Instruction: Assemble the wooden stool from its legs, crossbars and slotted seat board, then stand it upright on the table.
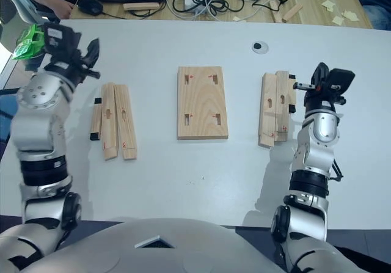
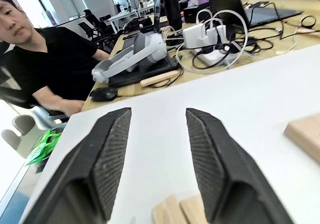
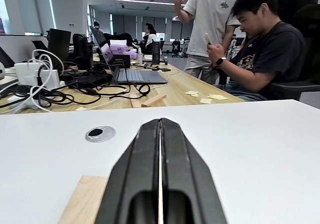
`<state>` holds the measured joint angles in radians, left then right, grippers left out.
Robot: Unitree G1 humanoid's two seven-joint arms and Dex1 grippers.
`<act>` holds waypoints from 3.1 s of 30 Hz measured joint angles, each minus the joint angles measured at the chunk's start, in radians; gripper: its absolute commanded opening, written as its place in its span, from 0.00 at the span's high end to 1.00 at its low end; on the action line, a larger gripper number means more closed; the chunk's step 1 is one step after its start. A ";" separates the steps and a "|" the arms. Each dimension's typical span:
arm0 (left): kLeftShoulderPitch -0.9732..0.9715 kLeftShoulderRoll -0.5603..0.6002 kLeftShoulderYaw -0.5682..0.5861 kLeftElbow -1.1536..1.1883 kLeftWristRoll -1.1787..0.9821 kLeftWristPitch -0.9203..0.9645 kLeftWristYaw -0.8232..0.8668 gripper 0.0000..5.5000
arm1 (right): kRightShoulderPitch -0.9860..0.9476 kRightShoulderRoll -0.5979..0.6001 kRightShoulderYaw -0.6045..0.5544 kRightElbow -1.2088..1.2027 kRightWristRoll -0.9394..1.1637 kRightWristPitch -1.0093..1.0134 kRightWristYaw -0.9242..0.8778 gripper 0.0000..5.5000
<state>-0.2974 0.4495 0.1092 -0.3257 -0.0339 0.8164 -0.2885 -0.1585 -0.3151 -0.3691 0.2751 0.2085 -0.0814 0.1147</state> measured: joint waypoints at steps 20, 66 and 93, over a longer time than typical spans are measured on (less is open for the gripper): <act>0.438 0.340 -0.088 -0.235 0.015 0.228 -0.157 0.23 | 0.149 0.076 -0.069 -0.163 0.063 0.054 -0.086 1.00; 0.270 -0.078 -0.004 -0.123 -0.106 0.585 0.009 0.68 | -0.001 0.106 -0.084 -0.318 0.169 0.202 -0.152 1.00; 0.032 -0.292 -0.043 0.034 -0.065 -0.016 0.176 0.77 | -0.341 -0.019 -0.003 -0.146 0.212 0.339 0.004 0.91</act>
<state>-0.2652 0.1577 0.0659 -0.2916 -0.0987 0.8000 -0.1129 -0.4995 -0.3336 -0.3723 0.1290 0.4206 0.2575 0.1190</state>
